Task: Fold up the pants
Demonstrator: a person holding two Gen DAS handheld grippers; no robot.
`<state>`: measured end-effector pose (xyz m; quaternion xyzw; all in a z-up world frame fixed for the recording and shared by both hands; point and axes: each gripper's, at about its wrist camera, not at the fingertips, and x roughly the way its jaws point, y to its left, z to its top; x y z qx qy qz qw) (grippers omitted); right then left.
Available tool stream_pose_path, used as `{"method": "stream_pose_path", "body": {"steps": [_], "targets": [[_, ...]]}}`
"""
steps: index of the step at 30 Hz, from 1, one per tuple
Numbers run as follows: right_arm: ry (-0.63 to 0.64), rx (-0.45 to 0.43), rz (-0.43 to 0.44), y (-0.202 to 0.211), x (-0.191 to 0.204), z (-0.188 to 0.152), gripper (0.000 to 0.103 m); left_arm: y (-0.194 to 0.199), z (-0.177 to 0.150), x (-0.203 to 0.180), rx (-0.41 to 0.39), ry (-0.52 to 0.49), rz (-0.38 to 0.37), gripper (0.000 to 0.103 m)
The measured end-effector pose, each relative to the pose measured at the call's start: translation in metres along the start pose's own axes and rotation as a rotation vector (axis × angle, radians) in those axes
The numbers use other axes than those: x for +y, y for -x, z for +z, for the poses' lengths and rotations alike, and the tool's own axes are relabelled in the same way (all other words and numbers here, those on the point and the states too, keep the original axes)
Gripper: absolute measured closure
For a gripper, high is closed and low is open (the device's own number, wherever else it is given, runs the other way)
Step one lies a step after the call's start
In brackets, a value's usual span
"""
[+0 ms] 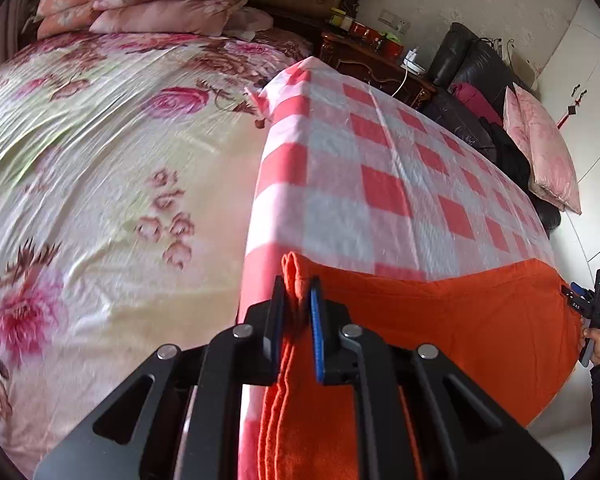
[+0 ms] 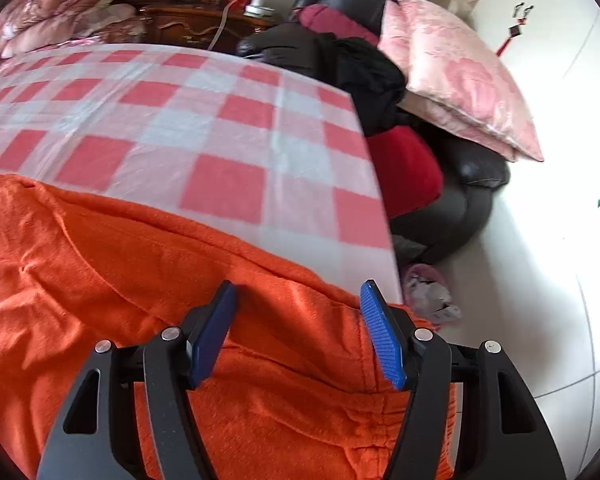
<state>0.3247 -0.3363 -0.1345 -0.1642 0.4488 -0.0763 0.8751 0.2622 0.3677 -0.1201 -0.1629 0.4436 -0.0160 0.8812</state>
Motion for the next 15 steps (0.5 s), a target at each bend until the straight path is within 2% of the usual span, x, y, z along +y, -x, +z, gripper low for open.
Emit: {"method": "stream_pose_path", "body": {"steps": [1,3,6,8,10,11,13,15], "targets": [[-0.01,0.004,-0.013,-0.003,-0.004,0.003,0.044,-0.005,0.008,-0.003,0.0,-0.002,-0.002,0.092],[-0.024,0.033,-0.091,-0.015,-0.015,0.007,0.049,-0.016,0.022,-0.006,0.005,0.001,-0.004,0.092],[-0.084,0.052,-0.048,-0.02,-0.028,0.009,0.049,-0.035,0.034,-0.006,0.026,0.01,0.001,0.092],[-0.01,0.026,-0.08,-0.014,-0.017,0.009,0.049,-0.043,0.036,-0.002,0.035,0.032,0.01,0.084],[-0.002,0.006,-0.094,-0.006,-0.014,0.009,0.046,-0.038,0.037,0.007,-0.002,0.081,0.047,0.065],[-0.024,-0.007,-0.089,0.0,-0.016,0.008,0.045,-0.033,0.035,0.01,-0.02,0.102,0.054,0.064],[-0.086,-0.049,-0.058,0.021,-0.022,0.004,0.035,-0.015,0.028,0.018,-0.055,0.139,0.057,0.062],[-0.124,-0.085,-0.034,0.042,-0.022,-0.002,0.031,0.004,0.015,0.021,-0.082,0.159,0.067,0.058]]}}
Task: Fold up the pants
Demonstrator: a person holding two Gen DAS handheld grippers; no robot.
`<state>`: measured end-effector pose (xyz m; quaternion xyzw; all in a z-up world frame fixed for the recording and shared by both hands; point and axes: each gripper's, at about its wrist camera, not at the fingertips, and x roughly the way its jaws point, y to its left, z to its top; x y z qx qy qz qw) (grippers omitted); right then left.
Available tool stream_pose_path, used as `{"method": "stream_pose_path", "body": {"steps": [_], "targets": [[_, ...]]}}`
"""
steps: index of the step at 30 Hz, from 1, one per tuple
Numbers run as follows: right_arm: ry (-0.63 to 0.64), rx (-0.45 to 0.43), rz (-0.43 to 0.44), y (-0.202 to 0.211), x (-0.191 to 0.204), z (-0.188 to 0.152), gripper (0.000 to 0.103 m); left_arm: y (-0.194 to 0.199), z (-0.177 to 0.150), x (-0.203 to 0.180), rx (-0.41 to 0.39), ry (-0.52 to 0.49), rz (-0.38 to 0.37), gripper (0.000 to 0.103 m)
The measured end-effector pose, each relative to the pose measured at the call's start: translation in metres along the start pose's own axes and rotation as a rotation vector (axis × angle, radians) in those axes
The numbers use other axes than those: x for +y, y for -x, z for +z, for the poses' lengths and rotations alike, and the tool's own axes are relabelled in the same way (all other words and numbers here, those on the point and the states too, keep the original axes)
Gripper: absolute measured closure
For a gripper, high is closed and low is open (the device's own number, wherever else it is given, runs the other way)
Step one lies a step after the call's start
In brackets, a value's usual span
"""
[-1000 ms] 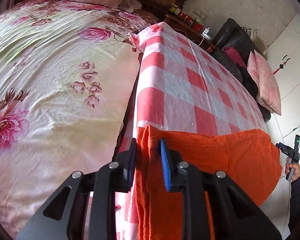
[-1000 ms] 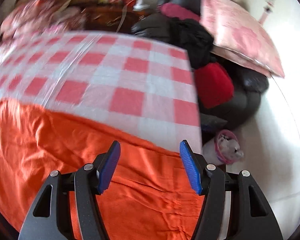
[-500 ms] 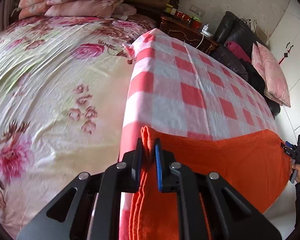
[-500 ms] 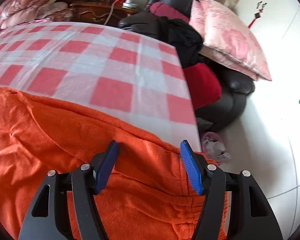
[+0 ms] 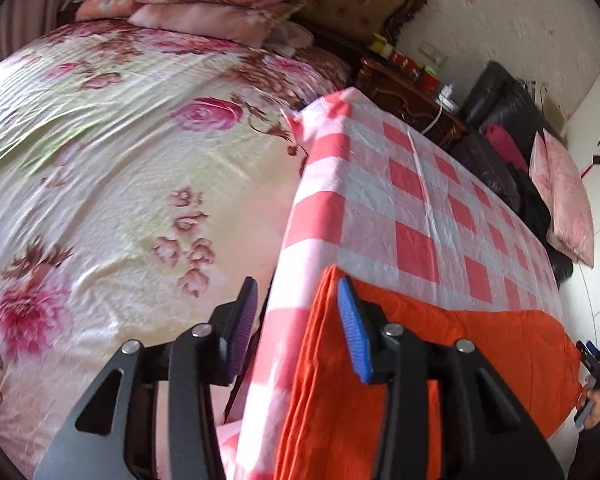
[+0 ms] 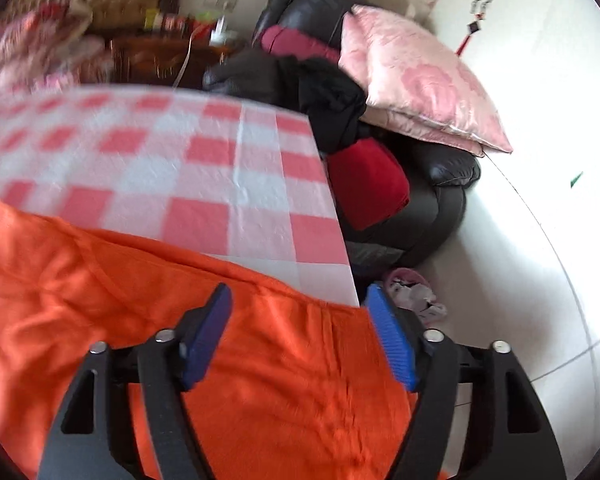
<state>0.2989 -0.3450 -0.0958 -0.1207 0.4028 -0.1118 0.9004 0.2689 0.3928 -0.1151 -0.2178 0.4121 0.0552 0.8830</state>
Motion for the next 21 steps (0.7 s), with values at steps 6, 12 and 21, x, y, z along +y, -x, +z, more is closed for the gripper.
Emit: {"method": "stream_pose_path", "body": {"steps": [6,12,21], "targets": [[-0.023,-0.019,0.171,0.063,0.039,-0.035,0.028,0.056,-0.063,0.019,-0.032,0.073,-0.049,0.06],[0.049,-0.028,0.296,0.103,0.111,-0.062,0.028,0.071,-0.109,0.015,-0.016,0.051,-0.062,0.06],[0.154,0.018,0.242,0.106,0.167,-0.097,0.021,0.056,-0.128,-0.024,0.02,-0.192,0.108,0.088]]}}
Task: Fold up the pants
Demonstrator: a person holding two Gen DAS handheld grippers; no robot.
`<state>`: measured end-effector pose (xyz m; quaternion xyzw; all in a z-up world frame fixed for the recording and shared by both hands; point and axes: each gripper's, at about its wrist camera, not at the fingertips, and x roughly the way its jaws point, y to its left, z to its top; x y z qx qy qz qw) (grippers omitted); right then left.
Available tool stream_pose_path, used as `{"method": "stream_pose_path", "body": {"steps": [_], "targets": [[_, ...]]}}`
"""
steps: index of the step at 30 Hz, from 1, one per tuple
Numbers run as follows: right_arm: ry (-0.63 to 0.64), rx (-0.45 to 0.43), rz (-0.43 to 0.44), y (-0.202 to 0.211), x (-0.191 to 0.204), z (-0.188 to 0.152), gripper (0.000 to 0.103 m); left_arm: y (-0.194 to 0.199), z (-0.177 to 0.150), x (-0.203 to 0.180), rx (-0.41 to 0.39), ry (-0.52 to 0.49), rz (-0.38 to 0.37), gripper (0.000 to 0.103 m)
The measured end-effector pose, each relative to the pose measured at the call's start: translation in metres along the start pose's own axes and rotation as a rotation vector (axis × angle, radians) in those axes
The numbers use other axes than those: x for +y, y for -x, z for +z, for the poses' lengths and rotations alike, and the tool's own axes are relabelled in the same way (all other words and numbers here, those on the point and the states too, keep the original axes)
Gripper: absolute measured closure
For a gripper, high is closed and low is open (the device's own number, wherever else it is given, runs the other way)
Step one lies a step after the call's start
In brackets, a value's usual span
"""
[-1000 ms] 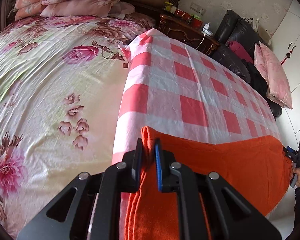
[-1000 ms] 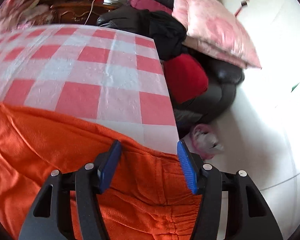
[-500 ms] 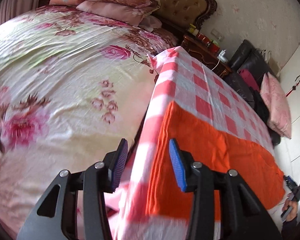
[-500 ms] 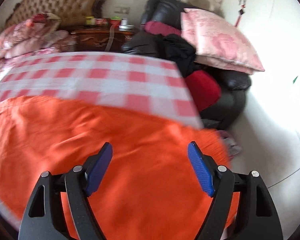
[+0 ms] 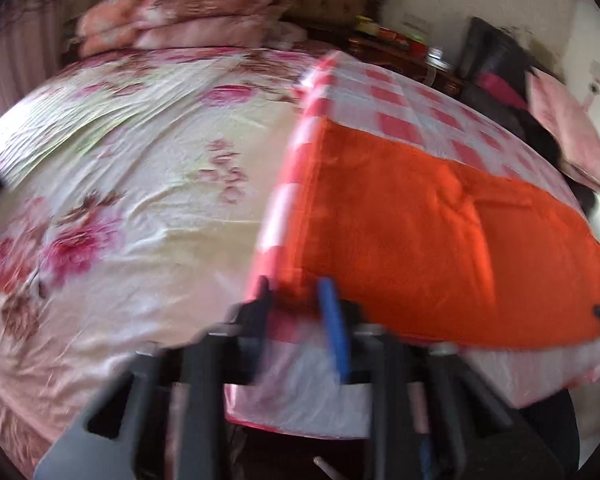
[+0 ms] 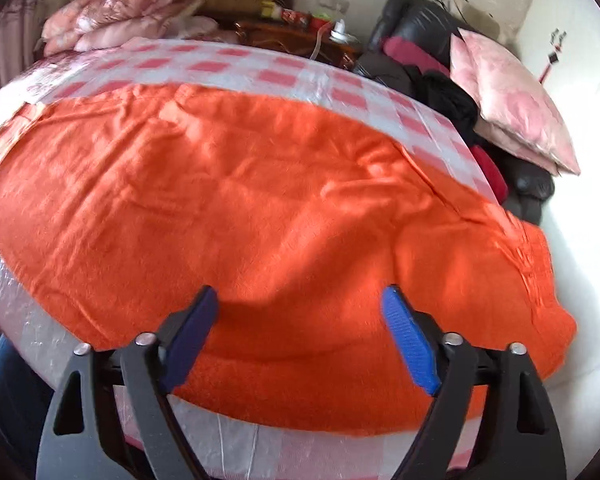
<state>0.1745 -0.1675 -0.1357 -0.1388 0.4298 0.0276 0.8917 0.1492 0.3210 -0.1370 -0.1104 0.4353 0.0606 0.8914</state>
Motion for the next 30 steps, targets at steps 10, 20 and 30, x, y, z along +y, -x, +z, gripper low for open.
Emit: {"method": "stream_pose_path", "body": {"steps": [10,20,30], "targets": [[-0.015,0.043,-0.076,0.007,0.006,0.015,0.023,0.007,-0.005,0.012,-0.008,0.056,-0.03,0.091],[0.173,-0.027,0.432,0.014,0.169,0.141,0.041,0.011,-0.008,0.017,-0.034,0.082,-0.054,0.08],[0.223,-0.001,0.392,-0.064,0.274,0.19,0.05,0.023,0.025,0.034,-0.099,0.081,-0.05,0.067]]}}
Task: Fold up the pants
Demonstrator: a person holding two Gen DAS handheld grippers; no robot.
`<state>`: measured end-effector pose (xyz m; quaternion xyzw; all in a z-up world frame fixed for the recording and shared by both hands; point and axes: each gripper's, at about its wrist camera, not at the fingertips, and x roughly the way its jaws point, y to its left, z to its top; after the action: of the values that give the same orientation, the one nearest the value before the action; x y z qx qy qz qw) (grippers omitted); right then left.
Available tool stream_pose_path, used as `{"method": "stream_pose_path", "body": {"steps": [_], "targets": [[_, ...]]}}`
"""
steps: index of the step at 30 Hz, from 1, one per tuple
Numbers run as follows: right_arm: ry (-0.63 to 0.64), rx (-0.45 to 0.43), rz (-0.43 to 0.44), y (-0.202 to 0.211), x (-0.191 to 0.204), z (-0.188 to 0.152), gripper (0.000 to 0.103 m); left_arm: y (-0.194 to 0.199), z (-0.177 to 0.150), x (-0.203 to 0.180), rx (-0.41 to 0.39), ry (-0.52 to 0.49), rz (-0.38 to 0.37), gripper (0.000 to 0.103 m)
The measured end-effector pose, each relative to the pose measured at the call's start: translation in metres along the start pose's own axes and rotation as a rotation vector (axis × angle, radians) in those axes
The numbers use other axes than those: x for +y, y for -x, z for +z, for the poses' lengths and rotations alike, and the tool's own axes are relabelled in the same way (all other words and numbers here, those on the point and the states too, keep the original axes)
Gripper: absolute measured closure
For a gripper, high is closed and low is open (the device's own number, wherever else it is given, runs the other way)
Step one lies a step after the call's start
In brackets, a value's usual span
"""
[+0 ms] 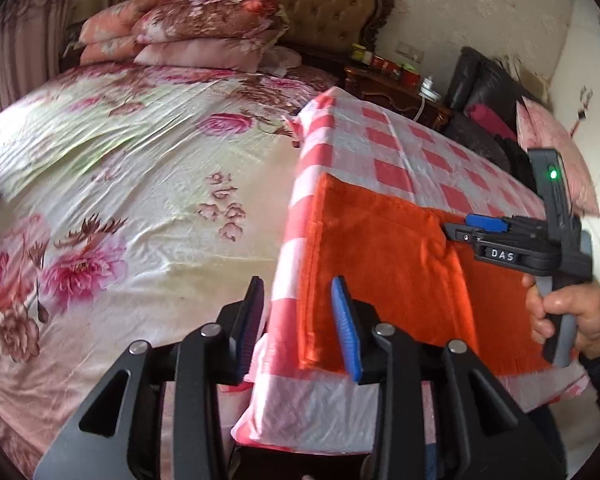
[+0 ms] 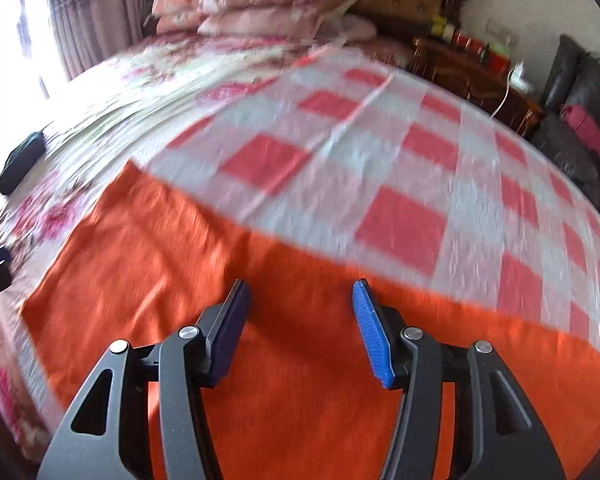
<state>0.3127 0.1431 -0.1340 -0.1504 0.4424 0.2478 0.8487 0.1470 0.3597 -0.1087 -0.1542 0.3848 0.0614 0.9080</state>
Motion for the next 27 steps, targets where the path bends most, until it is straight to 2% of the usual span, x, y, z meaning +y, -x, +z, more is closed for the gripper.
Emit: {"method": "stream_pose_path", "body": {"steps": [4,9,14,15,16,19,21,24,27], "targets": [[-0.018,0.001,-0.015,-0.007,-0.001,0.013,0.05,0.0,-0.014,0.021,0.022,0.064,-0.067,0.067],[-0.052,-0.026,-0.047,0.021,-0.007,-0.004,0.05,0.001,-0.032,0.01,0.035,0.014,-0.122,0.067],[-0.015,0.006,-0.099,0.025,-0.005,-0.026,0.05,-0.014,-0.036,-0.015,0.079,-0.111,-0.033,0.068],[-0.008,0.012,-0.103,0.022,-0.004,-0.028,0.05,-0.015,-0.036,-0.019,0.082,-0.132,-0.021,0.072],[-0.011,-0.005,-0.103,0.021,-0.004,-0.029,0.05,-0.016,-0.037,-0.023,0.091,-0.153,-0.02,0.085],[-0.021,-0.004,-0.105,0.018,-0.004,-0.026,0.05,-0.019,-0.036,-0.029,0.112,-0.173,0.002,0.087],[-0.011,-0.016,-0.109,0.015,0.001,-0.024,0.053,-0.019,-0.032,-0.019,0.127,-0.126,-0.038,0.09],[-0.004,-0.016,-0.099,0.012,0.011,-0.018,0.062,-0.015,-0.028,0.008,0.123,-0.019,-0.114,0.094],[0.026,-0.022,-0.09,0.01,0.027,-0.014,0.065,-0.011,-0.025,0.025,0.112,0.014,-0.098,0.094]]}}
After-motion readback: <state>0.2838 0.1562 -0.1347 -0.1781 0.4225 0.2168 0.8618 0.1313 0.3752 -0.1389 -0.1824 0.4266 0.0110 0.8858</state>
